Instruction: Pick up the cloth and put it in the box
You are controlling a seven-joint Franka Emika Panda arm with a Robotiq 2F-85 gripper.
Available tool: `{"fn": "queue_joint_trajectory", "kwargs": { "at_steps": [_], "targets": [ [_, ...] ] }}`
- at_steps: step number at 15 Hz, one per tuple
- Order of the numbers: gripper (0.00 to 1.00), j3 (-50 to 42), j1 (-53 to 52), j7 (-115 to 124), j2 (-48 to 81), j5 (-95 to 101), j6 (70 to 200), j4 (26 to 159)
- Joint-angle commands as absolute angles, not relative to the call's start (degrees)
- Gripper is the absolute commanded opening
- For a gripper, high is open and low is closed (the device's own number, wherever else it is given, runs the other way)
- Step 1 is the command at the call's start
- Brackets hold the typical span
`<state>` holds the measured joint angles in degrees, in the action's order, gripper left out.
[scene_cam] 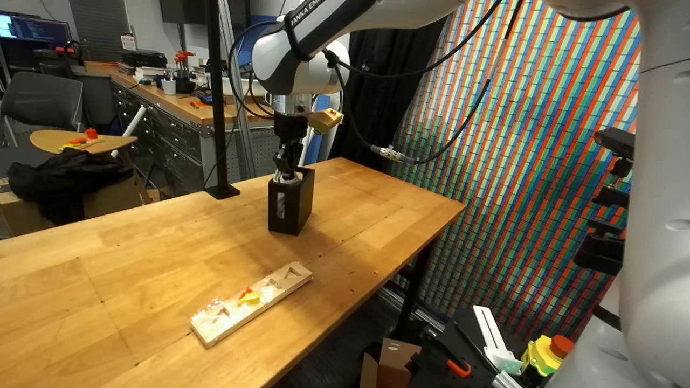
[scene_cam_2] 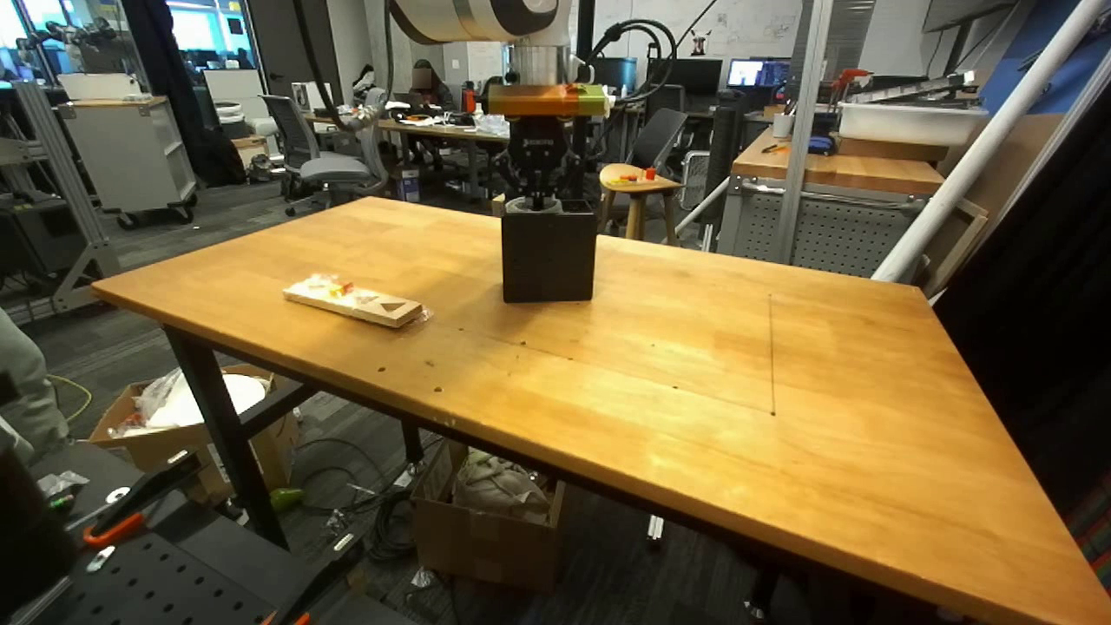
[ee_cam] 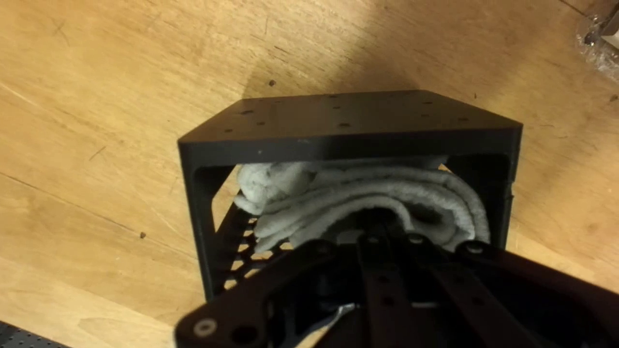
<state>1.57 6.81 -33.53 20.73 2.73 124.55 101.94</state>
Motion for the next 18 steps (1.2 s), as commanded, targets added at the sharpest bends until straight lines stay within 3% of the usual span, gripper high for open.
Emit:
{"fn": "queue_joint_trajectory", "kwargs": {
  "at_steps": [1, 18],
  "targets": [
    [0.03, 1.9, 7.4, -34.1, 19.9, 1.2, 126.3, 103.3],
    [0.03, 2.8, 10.2, -38.8, 26.3, -5.2, 126.3, 100.2]
  ]
}}
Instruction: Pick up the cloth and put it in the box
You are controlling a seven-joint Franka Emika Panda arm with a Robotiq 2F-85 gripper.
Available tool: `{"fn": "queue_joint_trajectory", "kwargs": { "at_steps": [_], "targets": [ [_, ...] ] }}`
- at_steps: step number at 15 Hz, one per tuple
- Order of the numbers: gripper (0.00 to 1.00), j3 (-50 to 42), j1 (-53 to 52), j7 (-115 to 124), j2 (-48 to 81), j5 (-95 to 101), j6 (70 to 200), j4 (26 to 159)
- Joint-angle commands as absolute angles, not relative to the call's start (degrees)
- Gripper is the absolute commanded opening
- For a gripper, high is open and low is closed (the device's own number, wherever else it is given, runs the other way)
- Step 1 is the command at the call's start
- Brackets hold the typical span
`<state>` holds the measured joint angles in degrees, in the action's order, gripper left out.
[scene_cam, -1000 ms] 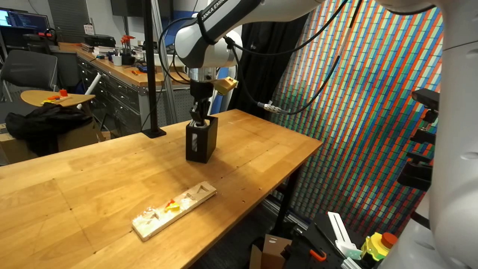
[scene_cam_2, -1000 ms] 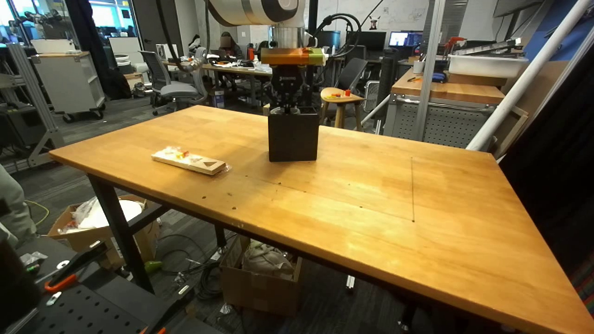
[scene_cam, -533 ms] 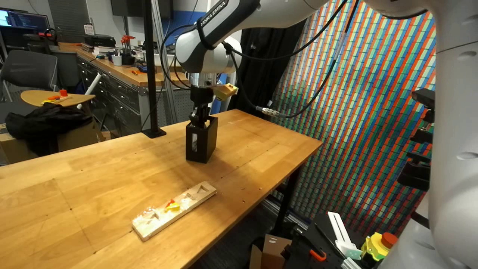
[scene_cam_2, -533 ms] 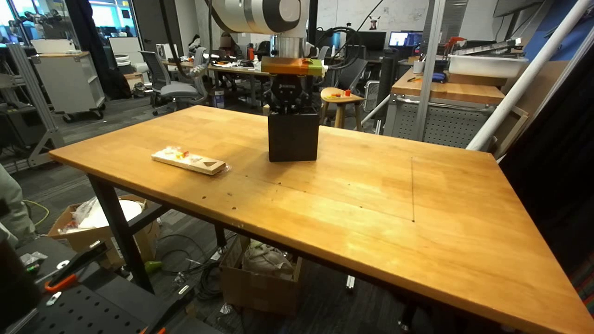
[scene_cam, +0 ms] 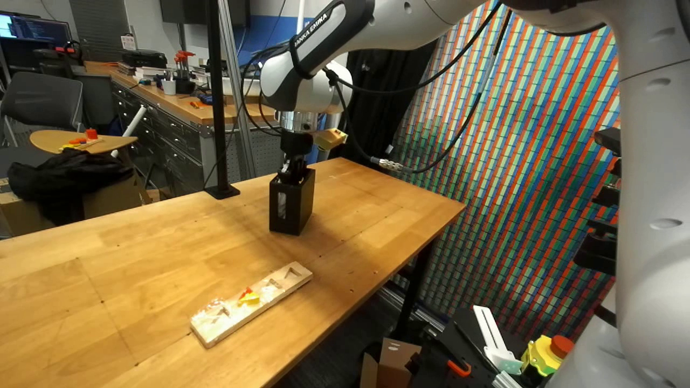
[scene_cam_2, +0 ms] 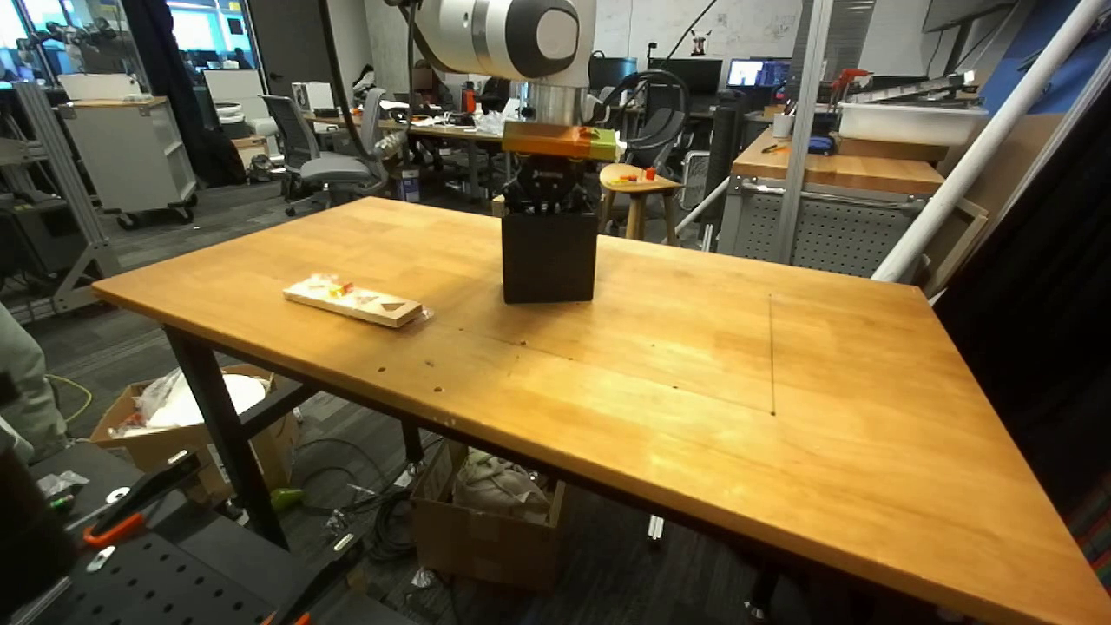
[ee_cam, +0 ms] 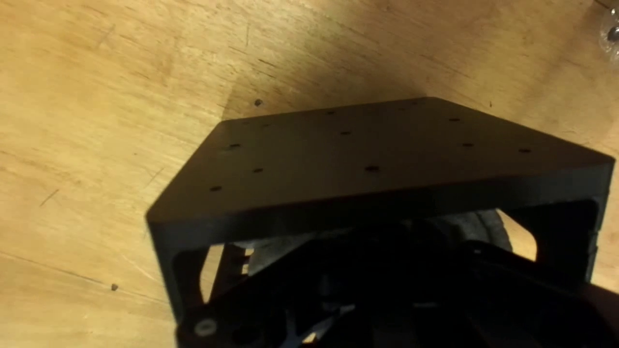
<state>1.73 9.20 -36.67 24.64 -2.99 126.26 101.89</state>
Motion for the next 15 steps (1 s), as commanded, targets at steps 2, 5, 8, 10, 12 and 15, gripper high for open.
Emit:
{"fn": "queue_joint_trajectory", "kwargs": {
  "at_steps": [2, 5, 8, 10, 12, 15],
  "targets": [
    [0.03, 3.0, 10.2, -38.9, 26.2, -5.9, 126.3, 100.6],
    [0.03, 2.9, 9.7, -38.0, 25.1, -5.4, 126.0, 101.3],
    [0.03, 2.4, 8.9, -36.7, 23.2, -3.9, 125.5, 102.1],
    [0.03, 2.1, 8.3, -36.0, 22.1, -2.8, 125.2, 102.4],
    [0.03, 1.7, 7.8, -35.3, 21.0, -1.4, 124.7, 102.5],
    [0.03, 1.3, 7.1, -34.1, 19.3, 1.1, 123.4, 102.2]
  ]
}}
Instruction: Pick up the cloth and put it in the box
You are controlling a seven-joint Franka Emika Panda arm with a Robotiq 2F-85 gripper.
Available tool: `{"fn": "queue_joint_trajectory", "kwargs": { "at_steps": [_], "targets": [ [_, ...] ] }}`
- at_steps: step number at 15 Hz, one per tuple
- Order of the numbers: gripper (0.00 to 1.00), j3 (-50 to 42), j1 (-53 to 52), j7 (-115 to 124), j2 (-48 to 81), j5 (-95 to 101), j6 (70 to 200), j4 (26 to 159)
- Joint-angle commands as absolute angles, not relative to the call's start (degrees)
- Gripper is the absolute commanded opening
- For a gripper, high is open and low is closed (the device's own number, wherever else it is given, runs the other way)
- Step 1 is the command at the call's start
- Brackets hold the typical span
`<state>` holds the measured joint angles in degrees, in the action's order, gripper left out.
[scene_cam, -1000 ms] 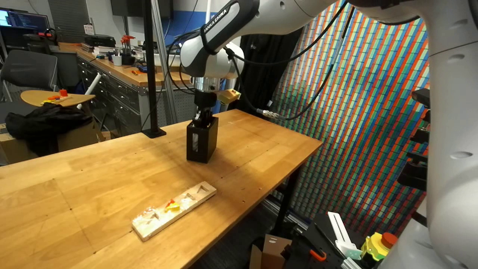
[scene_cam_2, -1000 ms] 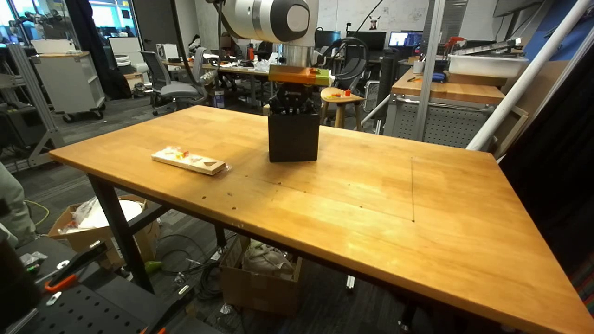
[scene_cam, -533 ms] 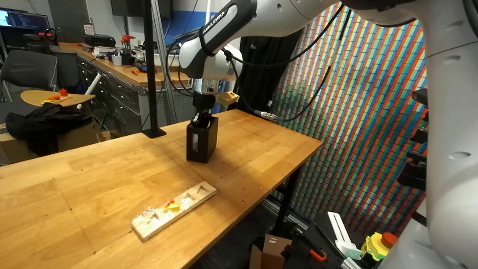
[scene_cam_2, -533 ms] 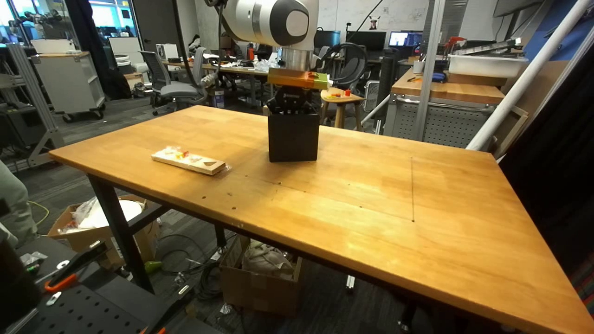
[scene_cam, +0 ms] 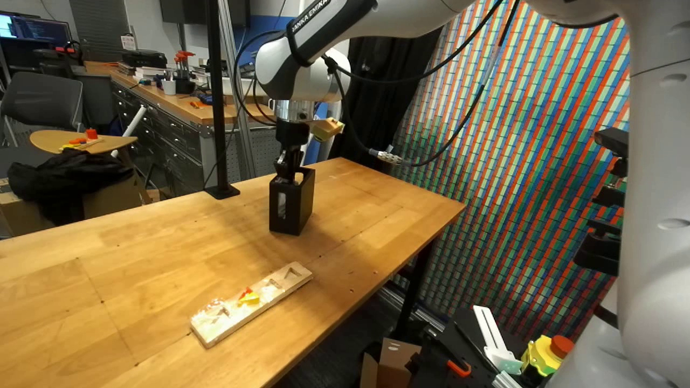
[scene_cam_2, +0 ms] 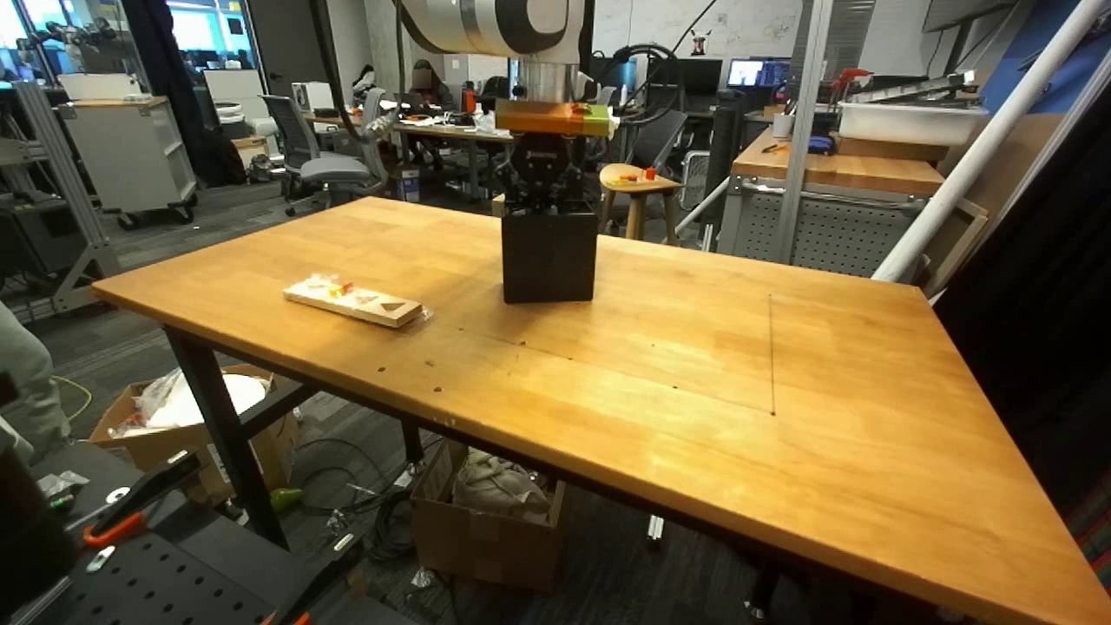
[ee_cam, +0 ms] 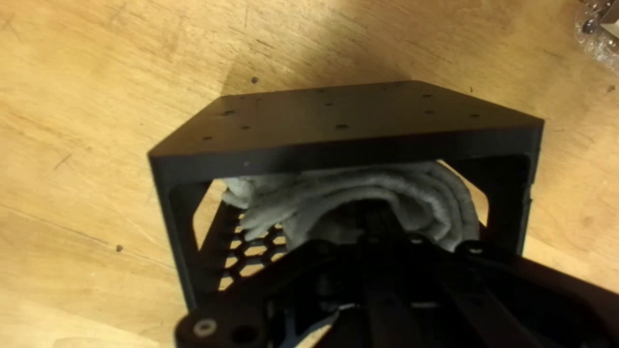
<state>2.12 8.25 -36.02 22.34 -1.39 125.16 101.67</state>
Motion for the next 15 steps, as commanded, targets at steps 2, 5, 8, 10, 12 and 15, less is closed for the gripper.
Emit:
{"fn": "queue_joint_trajectory", "kwargs": {
  "at_steps": [2, 5, 8, 10, 12, 15],
  "targets": [
    [0.03, 1.3, 6.7, -33.4, 18.5, 2.6, 122.5, 101.7],
    [0.03, 1.5, 6.2, -33.2, 18.4, 4.0, 121.5, 100.6],
    [0.03, 1.6, 6.0, -33.7, 19.0, 4.4, 121.0, 99.3],
    [0.03, 1.6, 6.0, -33.9, 19.5, 4.4, 120.8, 98.5],
    [0.03, 1.6, 6.0, -34.1, 19.9, 4.3, 120.7, 97.8],
    [0.03, 1.6, 6.2, -34.5, 20.8, 4.2, 120.4, 96.6]
  ]
}}
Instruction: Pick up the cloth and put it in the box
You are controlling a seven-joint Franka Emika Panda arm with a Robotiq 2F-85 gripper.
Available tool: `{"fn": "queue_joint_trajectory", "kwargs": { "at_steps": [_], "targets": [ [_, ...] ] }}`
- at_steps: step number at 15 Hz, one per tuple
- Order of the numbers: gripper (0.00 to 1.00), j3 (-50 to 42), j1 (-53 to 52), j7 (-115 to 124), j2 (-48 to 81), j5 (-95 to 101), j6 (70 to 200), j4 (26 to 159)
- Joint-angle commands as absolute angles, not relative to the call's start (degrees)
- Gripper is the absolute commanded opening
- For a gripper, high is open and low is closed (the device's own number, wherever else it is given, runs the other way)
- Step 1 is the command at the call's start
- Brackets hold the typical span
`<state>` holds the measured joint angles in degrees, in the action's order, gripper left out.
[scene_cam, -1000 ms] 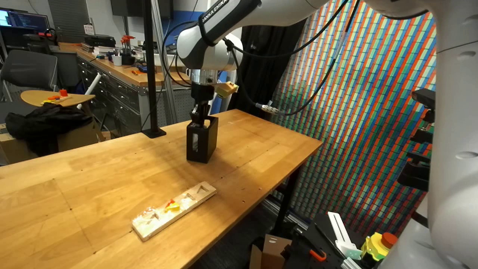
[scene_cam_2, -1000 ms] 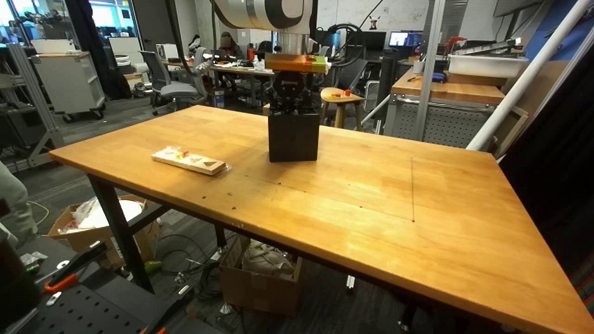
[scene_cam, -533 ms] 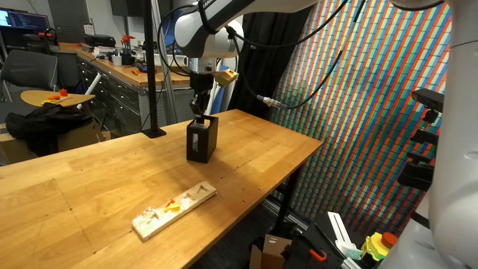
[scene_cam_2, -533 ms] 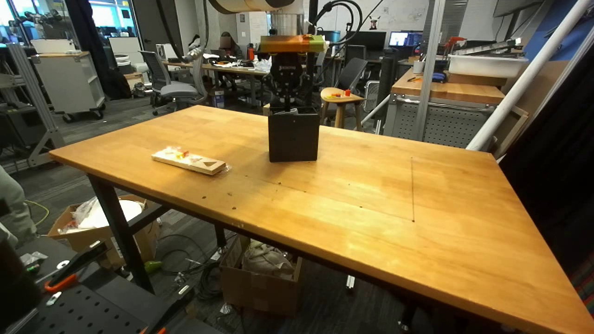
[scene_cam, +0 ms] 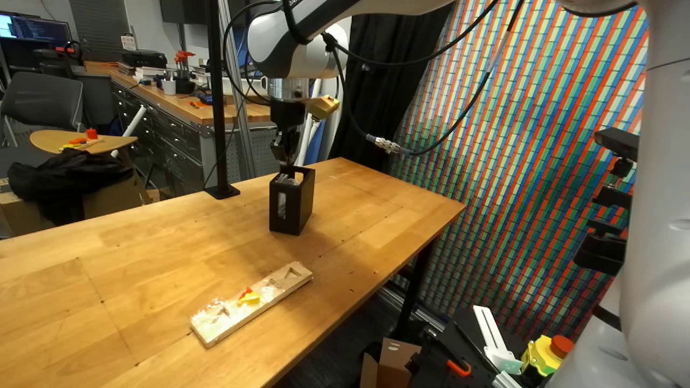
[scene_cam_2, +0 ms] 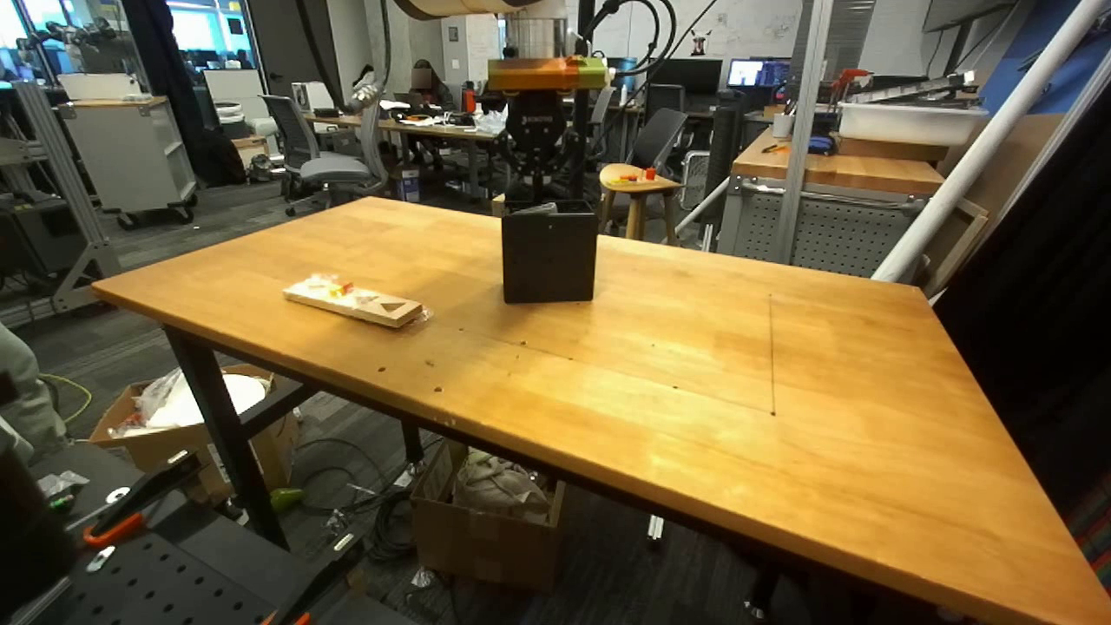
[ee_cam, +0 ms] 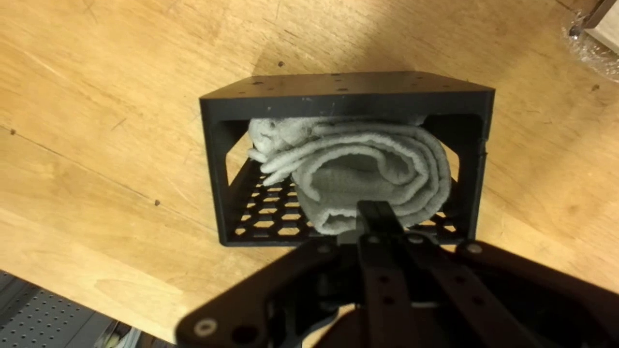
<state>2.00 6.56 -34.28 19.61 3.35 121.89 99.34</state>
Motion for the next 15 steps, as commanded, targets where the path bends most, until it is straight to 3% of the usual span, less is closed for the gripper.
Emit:
{"fn": "queue_joint_trajectory", "kwargs": {
  "at_steps": [1, 15],
  "targets": [
    [0.03, 1.6, 6.2, -34.6, 21.0, 4.1, 120.4, 96.5],
    [0.03, 2.2, 7.4, -36.2, 25.5, 2.5, 121.1, 95.5]
  ]
}}
